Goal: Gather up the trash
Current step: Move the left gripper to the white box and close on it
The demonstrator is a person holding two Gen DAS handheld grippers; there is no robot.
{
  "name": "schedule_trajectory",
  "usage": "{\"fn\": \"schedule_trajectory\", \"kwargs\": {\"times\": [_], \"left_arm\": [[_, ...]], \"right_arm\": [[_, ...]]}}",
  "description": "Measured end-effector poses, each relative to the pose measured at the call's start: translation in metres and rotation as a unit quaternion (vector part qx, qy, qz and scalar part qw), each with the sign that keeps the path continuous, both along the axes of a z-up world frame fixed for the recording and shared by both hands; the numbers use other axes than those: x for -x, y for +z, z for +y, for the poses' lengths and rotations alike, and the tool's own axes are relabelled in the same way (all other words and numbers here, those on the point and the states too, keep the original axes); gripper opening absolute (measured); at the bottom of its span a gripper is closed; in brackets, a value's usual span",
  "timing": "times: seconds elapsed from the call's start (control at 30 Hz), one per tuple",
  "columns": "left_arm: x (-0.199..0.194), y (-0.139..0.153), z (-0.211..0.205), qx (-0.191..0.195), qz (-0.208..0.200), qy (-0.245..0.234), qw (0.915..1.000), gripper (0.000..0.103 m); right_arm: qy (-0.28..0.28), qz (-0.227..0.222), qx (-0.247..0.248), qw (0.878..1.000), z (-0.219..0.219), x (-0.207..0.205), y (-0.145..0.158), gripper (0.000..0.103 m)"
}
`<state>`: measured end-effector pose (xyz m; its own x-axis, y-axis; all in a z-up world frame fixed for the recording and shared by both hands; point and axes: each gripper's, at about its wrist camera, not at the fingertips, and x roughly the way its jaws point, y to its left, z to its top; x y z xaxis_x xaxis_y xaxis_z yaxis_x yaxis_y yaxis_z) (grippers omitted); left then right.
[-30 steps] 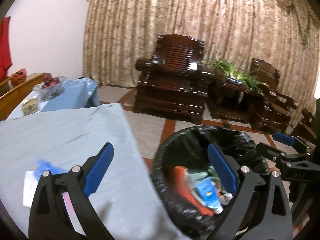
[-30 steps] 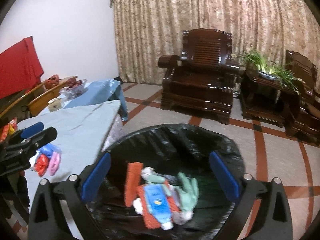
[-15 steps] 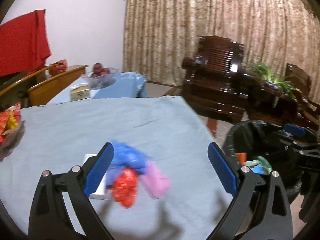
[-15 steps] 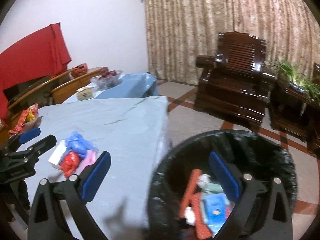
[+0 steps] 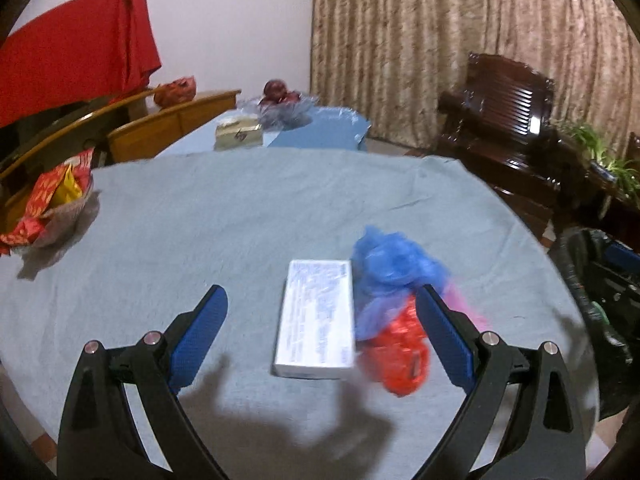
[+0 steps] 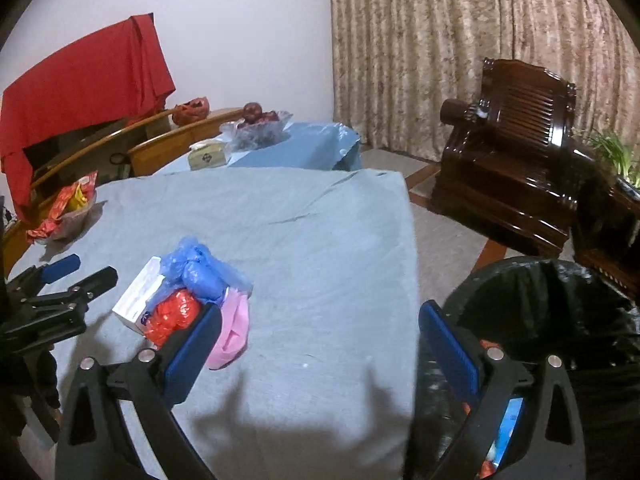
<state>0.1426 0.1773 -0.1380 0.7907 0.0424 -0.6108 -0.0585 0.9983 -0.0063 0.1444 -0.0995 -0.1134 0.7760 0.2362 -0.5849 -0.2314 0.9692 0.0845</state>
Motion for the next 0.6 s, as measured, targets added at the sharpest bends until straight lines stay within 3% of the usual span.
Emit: {"fn": "schedule_trajectory", "kwargs": {"times": [0.23,0.37,0.6], "left_arm": [[-0.017,-0.024,0.008,-0.001,0.028,0.003,0.9996,0.092],[-0.024,-0.037,0.010,0.003,0.049,0.000,0.9988,0.084],[-0.034,-0.052,0.011,0.006,0.080,-0.008,0.9968,0.079]], "right_arm": [[0.006,0.015,0.008,1.000,0.017,-0.016,-0.017,0.097],[0.011,0.022,0.010,1.000,0.023,-0.021,-0.024,0.097],[0.017,0.033,0.013,0.999,0.031,-0.030,-0.030,0.097]]}}
